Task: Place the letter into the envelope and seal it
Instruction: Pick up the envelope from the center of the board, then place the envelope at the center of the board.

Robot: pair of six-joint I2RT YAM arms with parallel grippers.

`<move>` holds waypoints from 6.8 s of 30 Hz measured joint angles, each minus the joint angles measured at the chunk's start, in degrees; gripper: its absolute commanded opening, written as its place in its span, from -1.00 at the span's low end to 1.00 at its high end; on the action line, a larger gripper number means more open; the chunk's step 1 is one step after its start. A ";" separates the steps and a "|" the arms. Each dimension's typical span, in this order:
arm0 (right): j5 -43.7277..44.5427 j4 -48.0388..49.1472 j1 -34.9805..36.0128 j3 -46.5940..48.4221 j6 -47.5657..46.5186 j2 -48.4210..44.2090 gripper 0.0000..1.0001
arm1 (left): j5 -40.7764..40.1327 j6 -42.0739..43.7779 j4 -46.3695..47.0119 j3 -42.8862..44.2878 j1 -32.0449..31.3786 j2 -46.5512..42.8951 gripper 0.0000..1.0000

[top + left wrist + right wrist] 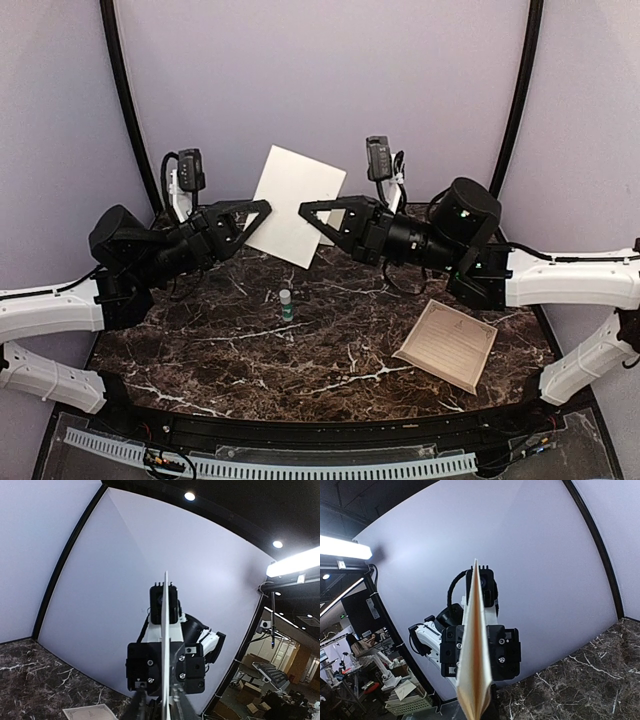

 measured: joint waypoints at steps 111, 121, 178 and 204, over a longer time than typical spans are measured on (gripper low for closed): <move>26.29 -35.95 -12.63 -9.79 -9.49 -22.67 -1.00 | -5.18 12.92 -52.13 66.31 25.40 66.64 -1.00; 29.59 -39.71 -12.87 -9.79 -9.99 -25.35 -1.00 | 1.22 15.50 -46.51 40.87 19.89 36.76 -1.00; -5.99 -59.19 -9.27 -7.87 -39.69 -10.16 -1.00 | 17.14 51.39 -81.13 19.67 4.37 27.63 -1.00; 8.28 -53.88 -12.59 -16.68 -27.15 -15.34 -1.00 | -0.24 27.36 -61.68 9.68 -1.55 16.94 0.23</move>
